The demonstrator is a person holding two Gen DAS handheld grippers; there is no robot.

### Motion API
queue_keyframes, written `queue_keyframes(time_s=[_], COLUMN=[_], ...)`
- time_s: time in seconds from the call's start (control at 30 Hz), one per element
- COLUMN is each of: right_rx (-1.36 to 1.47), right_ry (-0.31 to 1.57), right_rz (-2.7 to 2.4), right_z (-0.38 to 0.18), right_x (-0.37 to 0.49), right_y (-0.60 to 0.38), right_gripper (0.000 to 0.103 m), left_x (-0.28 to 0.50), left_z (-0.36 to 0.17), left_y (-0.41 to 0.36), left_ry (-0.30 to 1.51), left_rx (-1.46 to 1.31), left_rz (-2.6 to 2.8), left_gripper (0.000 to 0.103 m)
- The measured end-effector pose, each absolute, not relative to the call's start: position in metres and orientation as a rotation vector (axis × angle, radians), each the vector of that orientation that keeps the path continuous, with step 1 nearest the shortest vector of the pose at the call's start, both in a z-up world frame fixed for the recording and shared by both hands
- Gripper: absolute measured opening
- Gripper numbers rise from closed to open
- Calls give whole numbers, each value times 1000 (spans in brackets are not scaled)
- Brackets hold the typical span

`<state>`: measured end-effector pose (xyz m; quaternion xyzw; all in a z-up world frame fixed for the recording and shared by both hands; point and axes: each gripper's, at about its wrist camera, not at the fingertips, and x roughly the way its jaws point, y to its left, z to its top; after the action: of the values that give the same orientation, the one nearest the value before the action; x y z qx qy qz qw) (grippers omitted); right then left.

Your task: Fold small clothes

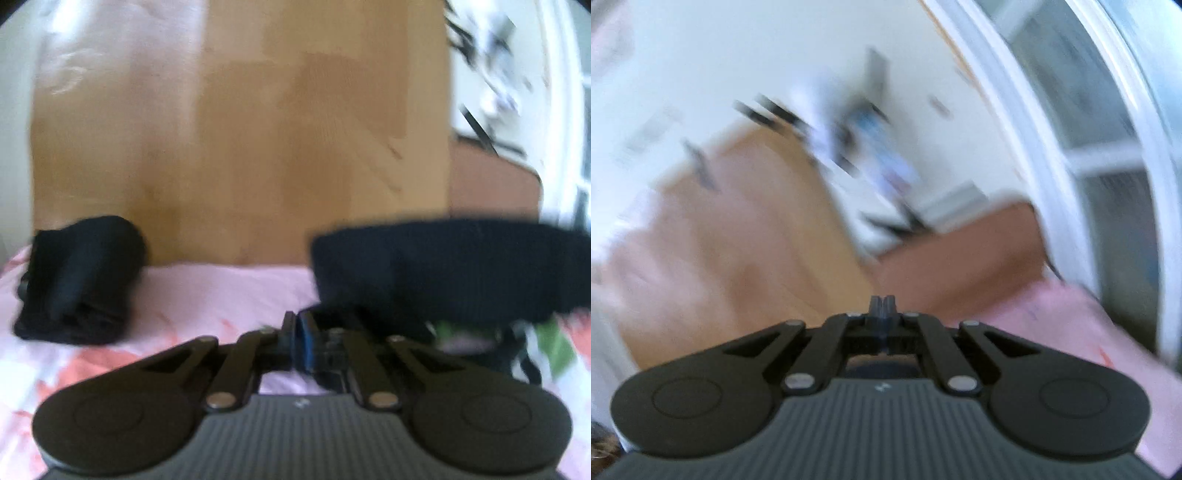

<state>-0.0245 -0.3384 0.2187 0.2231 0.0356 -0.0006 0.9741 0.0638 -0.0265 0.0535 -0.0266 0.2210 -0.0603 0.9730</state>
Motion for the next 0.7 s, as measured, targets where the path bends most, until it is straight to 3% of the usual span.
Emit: queue_keyframes(time_s=[0.13,0.23,0.3,0.33,0.4,0.53,0.57,0.6,0.63,0.67,0.7], right_rx=[330,328,363,386,348,-277,-368,-429,-451,-456,-448], right_ry=[-75,-29,104,169,293,473,513,551,569,598,598], right_rz=[115,161,222,218,161,-28,-66,-86,-97,-99,-100], right_z=[281,281,257,236,191,100,81,64,53,46,46], right_x=[-67,-62,-36,-22,9,90,107,122,134,145,151], right_y=[-299,-286,-281,-276,-259,-199,-193,-191,-191,-193,-197], right_gripper=[4,17,65,70,71,74,81,84,84,80,59], left_x=[41,19,6,0,-9,-20,-19,-16,-12,-8,-1], left_z=[72,73,68,65,59,54,54,54,53,51,48], left_y=[9,25,33,35,37,39,37,33,30,25,17], left_ry=[408,407,420,432,457,485,494,505,517,528,534], left_rx=[-64,-54,-56,-57,-60,-71,-71,-72,-77,-84,-88], left_rz=[-121,-119,-112,-114,-118,-135,-143,-150,-159,-173,-194], left_gripper=[3,6,6,6,6,9,12,24,44,52,62])
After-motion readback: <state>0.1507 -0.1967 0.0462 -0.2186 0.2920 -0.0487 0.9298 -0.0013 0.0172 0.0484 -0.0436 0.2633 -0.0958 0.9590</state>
